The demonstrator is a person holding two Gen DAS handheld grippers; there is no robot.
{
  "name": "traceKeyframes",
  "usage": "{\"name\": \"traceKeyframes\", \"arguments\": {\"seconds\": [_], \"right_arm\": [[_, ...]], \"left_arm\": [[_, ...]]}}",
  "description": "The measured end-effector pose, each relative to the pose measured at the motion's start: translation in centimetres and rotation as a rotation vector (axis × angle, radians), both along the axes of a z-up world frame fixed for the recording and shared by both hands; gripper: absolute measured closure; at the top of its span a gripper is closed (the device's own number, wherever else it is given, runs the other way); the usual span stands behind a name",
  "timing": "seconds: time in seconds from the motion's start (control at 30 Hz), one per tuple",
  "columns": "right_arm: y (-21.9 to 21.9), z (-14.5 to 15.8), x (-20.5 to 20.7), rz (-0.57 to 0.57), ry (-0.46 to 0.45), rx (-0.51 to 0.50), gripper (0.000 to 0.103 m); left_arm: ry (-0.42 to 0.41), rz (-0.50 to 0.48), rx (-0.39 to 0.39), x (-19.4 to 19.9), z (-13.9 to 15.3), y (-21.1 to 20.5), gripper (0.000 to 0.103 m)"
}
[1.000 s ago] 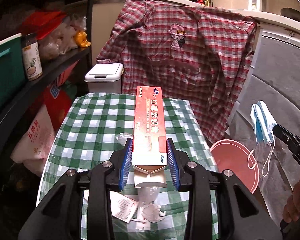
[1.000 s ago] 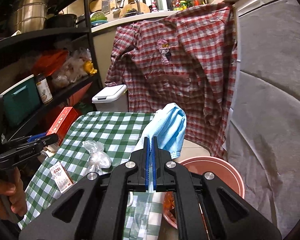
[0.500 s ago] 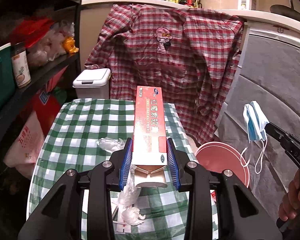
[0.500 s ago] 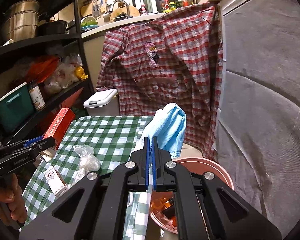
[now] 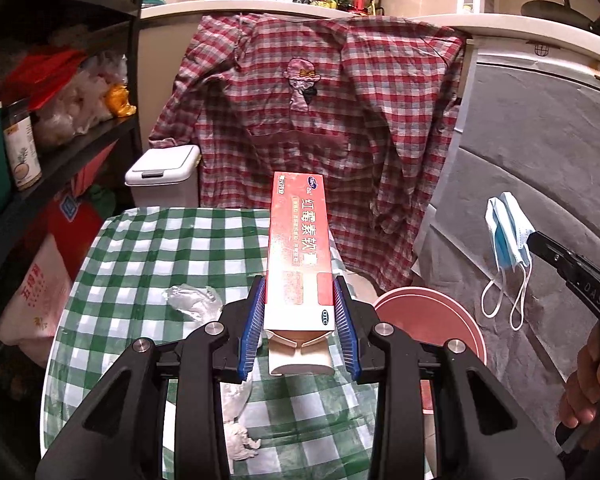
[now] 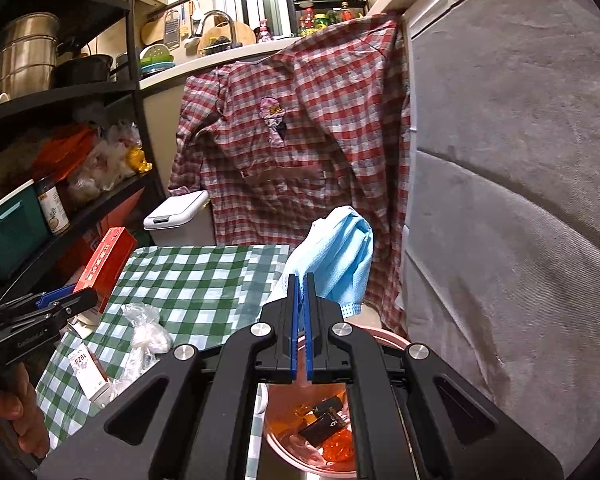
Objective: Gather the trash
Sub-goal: 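Carry the toothpaste box and mask over the pink bucket with both tools, then open both tools to drop the box and mask into the bucket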
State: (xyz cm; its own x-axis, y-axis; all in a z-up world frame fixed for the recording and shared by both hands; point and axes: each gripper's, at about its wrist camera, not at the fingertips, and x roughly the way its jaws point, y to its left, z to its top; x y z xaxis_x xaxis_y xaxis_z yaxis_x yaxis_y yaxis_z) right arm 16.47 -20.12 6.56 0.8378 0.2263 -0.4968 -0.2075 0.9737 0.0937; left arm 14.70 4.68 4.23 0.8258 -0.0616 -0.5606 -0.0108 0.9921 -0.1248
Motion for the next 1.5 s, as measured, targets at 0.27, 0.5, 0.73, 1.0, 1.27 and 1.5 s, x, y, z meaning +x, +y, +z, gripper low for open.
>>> {"name": "traceKeyframes", "arguments": {"seconds": [0.27, 0.5, 0.73, 1.0, 1.27, 1.5], "right_arm": [[-1.2, -0.2, 0.4, -0.028, 0.014, -0.005, 0.100], [-2.2, -0.9, 1.2, -0.058, 0.058, -0.010, 0.100], [-2.9, -1.3, 1.5, -0.067, 0.070, -0.016, 0.100], [-3.8, -1.6, 1.9, -0.082, 0.086, -0.014, 0.097], [-4.1, -2.5, 2.8, -0.095, 0.123, -0.007, 0.077], [-3.4, -2.2, 2.8, -0.090, 0.109, 0.005, 0.077]], "left_arm": [[0.006, -0.034, 0.013, 0.7, -0.4, -1.6, 0.069], [0.038, -0.104, 0.029, 1.6, -1.7, -4.4, 0.069], [0.086, -0.205, 0.024, 2.1, -3.6, -8.0, 0.069], [0.127, -0.244, 0.011, 4.0, -4.6, -11.2, 0.068], [0.105, -0.252, -0.031, 4.7, -4.0, -11.7, 0.057], [0.098, -0.227, -0.036, 4.3, -3.5, -9.6, 0.058]]}}
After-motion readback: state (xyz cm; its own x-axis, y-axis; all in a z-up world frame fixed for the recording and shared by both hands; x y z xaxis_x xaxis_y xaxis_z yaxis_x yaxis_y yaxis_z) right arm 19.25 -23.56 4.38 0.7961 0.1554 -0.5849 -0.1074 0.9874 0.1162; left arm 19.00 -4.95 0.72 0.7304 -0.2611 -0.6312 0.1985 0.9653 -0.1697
